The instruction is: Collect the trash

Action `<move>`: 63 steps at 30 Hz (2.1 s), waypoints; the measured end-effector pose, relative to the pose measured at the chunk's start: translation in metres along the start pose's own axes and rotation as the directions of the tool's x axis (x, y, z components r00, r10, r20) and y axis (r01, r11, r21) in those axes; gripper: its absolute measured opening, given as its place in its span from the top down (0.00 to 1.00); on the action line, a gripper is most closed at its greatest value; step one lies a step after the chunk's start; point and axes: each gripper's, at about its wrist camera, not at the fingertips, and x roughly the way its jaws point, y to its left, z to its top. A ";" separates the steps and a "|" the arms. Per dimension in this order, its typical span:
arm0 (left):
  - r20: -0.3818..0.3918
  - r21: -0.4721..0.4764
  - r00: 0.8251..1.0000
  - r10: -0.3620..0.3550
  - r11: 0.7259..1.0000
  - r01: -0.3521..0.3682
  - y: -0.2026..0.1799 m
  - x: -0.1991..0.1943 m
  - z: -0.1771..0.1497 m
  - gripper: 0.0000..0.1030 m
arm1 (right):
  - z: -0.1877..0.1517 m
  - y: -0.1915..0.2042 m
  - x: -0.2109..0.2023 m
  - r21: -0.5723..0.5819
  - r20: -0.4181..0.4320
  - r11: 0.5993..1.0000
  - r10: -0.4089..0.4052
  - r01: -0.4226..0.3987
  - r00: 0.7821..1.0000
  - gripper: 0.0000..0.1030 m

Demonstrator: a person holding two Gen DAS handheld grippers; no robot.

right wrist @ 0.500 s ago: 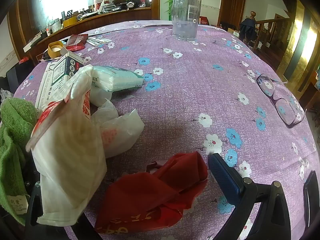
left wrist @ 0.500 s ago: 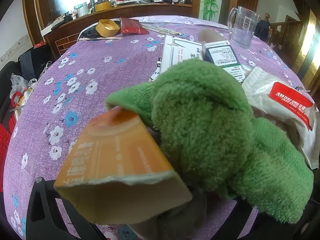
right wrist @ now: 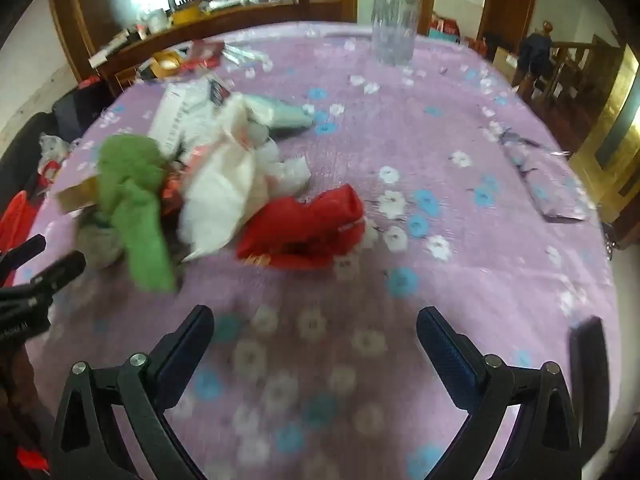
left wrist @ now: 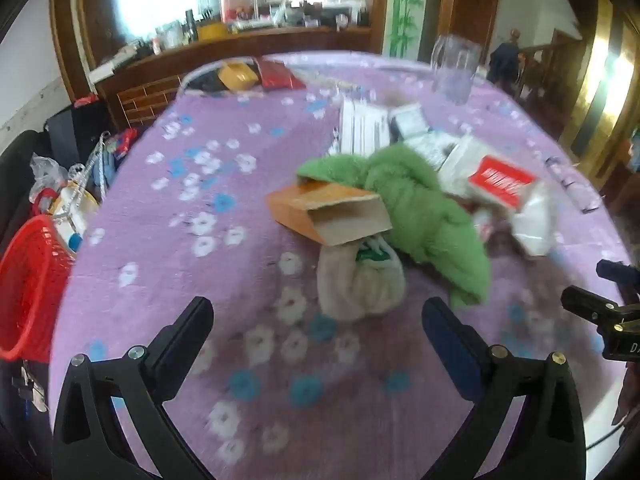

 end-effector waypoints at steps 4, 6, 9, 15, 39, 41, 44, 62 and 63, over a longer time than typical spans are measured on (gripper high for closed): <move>0.141 0.009 0.989 0.037 0.999 -0.039 0.010 -0.046 -0.011 0.00 | -0.012 0.016 -0.050 0.021 0.098 0.999 0.025 -0.027 0.995 0.01; 0.201 0.005 0.978 0.058 0.998 -0.060 0.014 -0.066 -0.016 0.00 | -0.020 0.030 -0.074 0.007 0.148 0.998 0.060 -0.062 0.987 0.01; 0.264 0.018 0.961 0.078 0.996 -0.086 0.019 -0.088 -0.021 0.00 | -0.021 0.053 -0.098 -0.037 0.208 0.999 0.015 -0.008 0.978 0.02; 0.309 0.020 0.948 0.081 0.996 -0.092 0.026 -0.121 -0.040 0.00 | -0.022 0.071 -0.127 -0.096 0.280 0.995 -0.003 0.031 0.960 0.02; 0.358 -0.063 0.921 0.152 0.988 -0.139 0.041 -0.155 -0.049 0.00 | -0.023 0.088 -0.153 -0.207 0.334 0.977 0.124 -0.056 0.934 0.02; 0.357 -0.066 0.921 0.154 0.988 -0.140 0.040 -0.155 -0.050 0.00 | -0.022 0.089 -0.153 -0.213 0.334 0.975 0.129 -0.058 0.934 0.02; 0.350 -0.069 0.923 0.157 0.987 -0.142 0.039 -0.155 -0.049 0.00 | -0.022 0.090 -0.150 -0.217 0.329 0.974 0.131 -0.060 0.935 0.02; 0.322 -0.099 0.928 0.185 0.982 -0.161 0.049 -0.149 -0.048 0.00 | -0.015 0.096 -0.131 -0.247 0.283 0.967 0.138 -0.067 0.949 0.02; 0.322 -0.100 0.928 0.186 0.982 -0.162 0.049 -0.149 -0.048 0.00 | -0.016 0.096 -0.131 -0.246 0.283 0.967 0.137 -0.067 0.949 0.02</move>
